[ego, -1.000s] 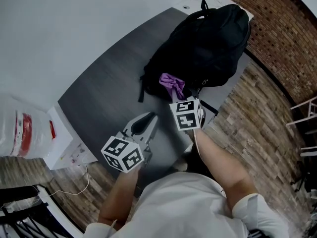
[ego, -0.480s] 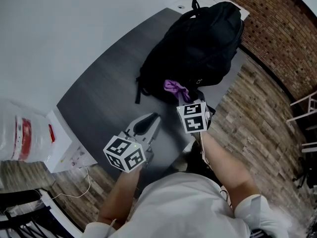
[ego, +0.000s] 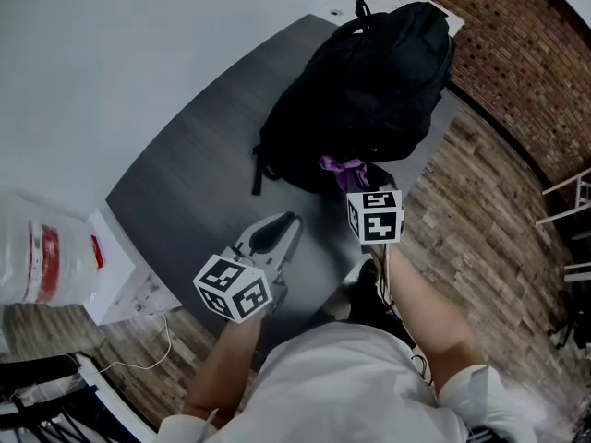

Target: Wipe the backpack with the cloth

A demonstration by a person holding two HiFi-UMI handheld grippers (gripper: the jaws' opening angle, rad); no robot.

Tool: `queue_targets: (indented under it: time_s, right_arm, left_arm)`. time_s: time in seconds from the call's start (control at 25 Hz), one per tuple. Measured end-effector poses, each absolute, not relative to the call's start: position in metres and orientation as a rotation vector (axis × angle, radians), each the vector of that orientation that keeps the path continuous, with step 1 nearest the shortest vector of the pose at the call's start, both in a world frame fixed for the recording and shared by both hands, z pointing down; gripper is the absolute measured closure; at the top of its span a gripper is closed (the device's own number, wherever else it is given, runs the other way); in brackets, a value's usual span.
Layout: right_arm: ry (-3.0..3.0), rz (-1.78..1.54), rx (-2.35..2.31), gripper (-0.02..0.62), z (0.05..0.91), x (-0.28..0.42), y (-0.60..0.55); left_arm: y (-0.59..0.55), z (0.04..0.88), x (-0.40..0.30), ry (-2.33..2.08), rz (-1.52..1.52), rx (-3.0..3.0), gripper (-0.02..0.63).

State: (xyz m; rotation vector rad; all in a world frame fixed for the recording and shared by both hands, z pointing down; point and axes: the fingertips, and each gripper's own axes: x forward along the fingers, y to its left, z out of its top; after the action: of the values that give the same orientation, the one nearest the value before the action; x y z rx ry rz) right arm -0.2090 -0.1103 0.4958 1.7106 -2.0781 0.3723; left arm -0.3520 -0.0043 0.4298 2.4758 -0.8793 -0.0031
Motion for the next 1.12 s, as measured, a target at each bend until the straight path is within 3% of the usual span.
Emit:
queue_targets:
  time_s: [0.52,1.12]
  right_arm:
    - [-2.028,0.452,1.83,0.517,0.493,-0.173,-0.112]
    - [-1.71,0.516,2.016,0.518,0.52,-0.07,-0.056]
  left_arm:
    - [-0.007,0.432,-0.355,-0.887,-0.017,2.469,0.549]
    - [-0.008,0.439,-0.358,-0.873,-0.055,2.453,0.549]
